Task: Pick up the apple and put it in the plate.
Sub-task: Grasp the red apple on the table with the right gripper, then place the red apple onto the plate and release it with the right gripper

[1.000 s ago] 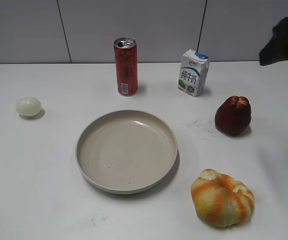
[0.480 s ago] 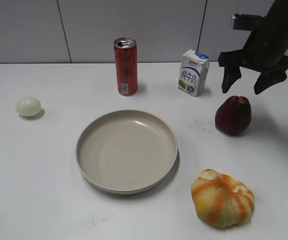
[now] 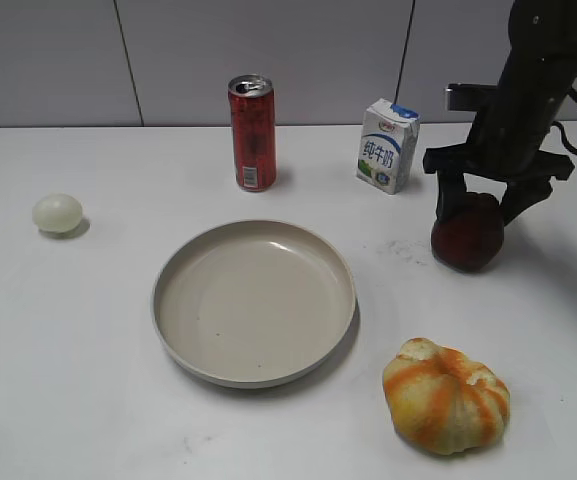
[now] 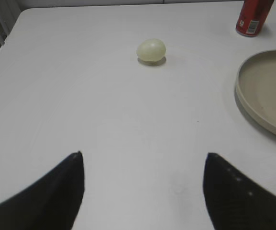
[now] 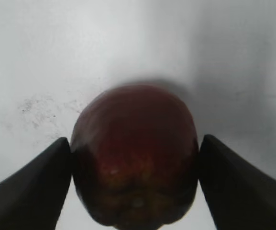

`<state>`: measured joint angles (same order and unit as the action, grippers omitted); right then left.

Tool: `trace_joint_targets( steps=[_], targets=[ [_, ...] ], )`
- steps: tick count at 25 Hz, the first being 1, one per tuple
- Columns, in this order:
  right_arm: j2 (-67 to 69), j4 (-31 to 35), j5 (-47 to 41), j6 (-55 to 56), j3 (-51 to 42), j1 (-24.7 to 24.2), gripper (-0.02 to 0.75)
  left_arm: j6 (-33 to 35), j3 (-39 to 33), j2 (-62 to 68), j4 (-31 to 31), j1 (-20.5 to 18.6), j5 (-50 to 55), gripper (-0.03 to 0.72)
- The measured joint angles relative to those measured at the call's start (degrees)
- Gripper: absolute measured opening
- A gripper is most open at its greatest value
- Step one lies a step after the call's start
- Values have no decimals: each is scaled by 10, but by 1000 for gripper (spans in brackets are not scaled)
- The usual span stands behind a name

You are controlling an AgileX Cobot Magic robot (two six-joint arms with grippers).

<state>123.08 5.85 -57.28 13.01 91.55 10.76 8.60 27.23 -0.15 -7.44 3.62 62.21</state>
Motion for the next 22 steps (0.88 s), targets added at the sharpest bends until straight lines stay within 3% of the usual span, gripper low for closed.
trace_joint_targets(
  steps=[11,14,22],
  targets=[
    [-42,-12,-31,-12,-1,22,573,0,0,0,0,0,0,589],
    [-83,-15,-41,-28,-1,74,573,0,0,0,0,0,0,589],
    [-98,-2,13,-39,0,279,573,0,0,0,0,0,0,589]
  ],
)
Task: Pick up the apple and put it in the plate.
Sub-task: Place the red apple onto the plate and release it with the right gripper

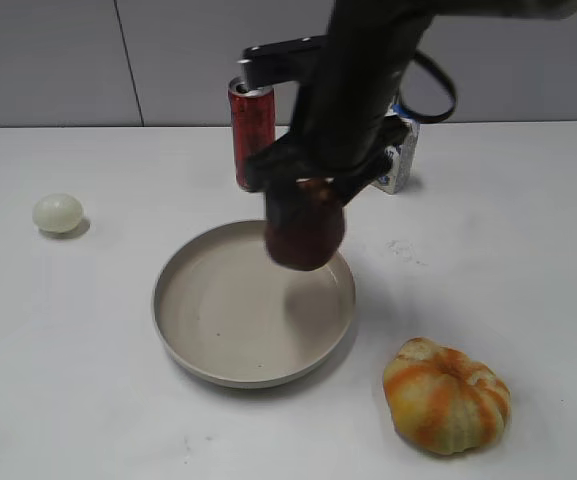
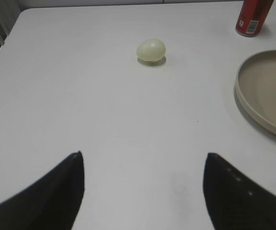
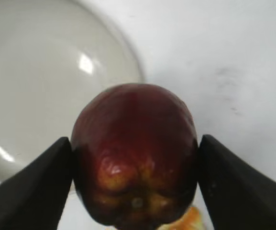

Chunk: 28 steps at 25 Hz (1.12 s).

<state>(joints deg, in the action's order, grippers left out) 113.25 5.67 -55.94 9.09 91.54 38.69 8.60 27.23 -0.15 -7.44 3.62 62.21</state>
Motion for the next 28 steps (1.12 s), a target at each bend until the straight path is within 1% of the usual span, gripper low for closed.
trace_joint_targets(
  steps=[2,4,6,10,12,15,17,19,22,24,26,28],
  targets=[
    [17,5,35,0,0,33,573,0,0,0,0,0,0,589],
    [36,8,62,0,0,55,573,0,0,0,0,0,0,589],
    [60,9,80,0,0,61,573,0,0,0,0,0,0,589],
    [98,7,81,0,-1,60,573,0,0,0,0,0,0,589],
    [101,6,80,-1,1,60,590,0,0,0,0,0,0,589],
    [103,7,50,-1,14,60,631,0,0,0,0,0,0,589],
    [103,6,16,-1,40,58,641,0,0,0,0,0,0,589],
    [103,5,-20,-10,86,55,644,0,0,0,0,0,0,589],
    [104,-3,-82,-40,173,40,644,0,0,0,0,0,0,589],
    [104,-20,-115,-46,230,18,644,0,0,0,0,0,0,589],
    [104,-27,-123,-45,280,-16,643,0,0,0,0,0,0,589],
    [104,-28,-126,-42,307,-65,637,0,0,0,0,0,0,589]
  ],
)
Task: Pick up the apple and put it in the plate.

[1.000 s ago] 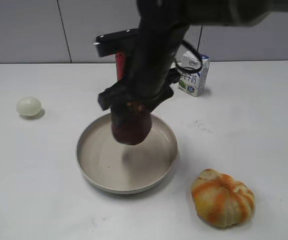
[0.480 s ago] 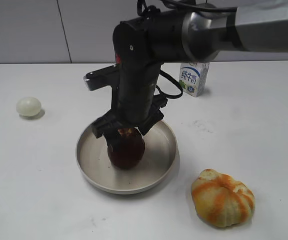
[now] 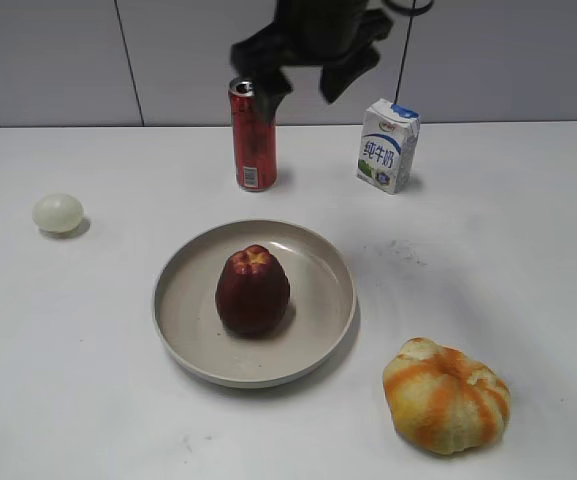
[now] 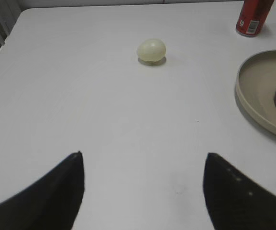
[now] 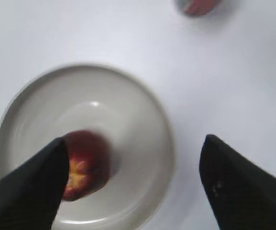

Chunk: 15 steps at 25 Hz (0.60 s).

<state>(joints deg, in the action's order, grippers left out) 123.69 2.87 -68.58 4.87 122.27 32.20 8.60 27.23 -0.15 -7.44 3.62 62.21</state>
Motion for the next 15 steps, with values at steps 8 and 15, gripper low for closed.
trace_joint_targets(
  steps=[8,15],
  targets=[
    [-17,48,-5,6,-17,-200,597,0,0,0,0,0,0,589],
    [-121,45,-7,-7,-120,-288,592,0,0,0,0,0,0,589]
  ],
)
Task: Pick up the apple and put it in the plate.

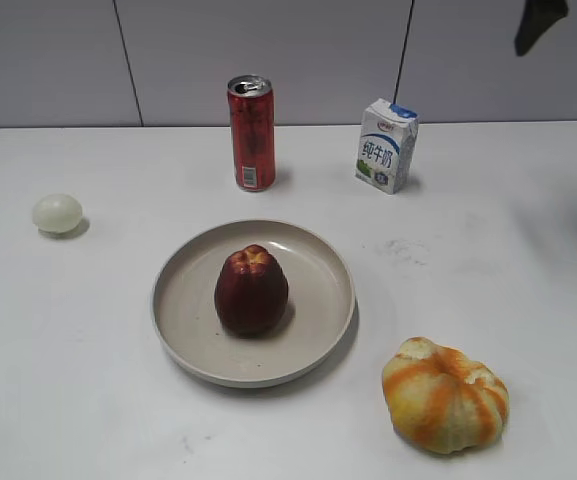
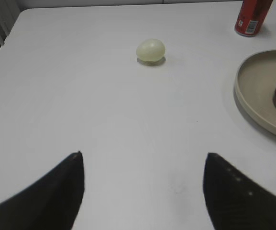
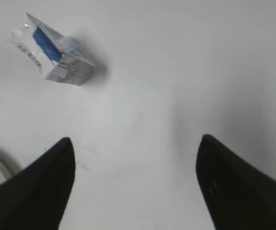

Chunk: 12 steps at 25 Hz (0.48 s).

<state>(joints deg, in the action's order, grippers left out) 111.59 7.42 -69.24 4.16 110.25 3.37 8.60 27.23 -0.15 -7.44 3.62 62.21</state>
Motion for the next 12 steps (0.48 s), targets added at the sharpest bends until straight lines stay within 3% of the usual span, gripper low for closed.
trace_joint_targets(
  steps=[4,12],
  targets=[
    [-79,-38,1,-21,-117,-3,592,0,0,0,0,0,0,589],
    [-293,-45,42,-28,-417,-3,592,0,0,0,0,0,0,589]
  ],
)
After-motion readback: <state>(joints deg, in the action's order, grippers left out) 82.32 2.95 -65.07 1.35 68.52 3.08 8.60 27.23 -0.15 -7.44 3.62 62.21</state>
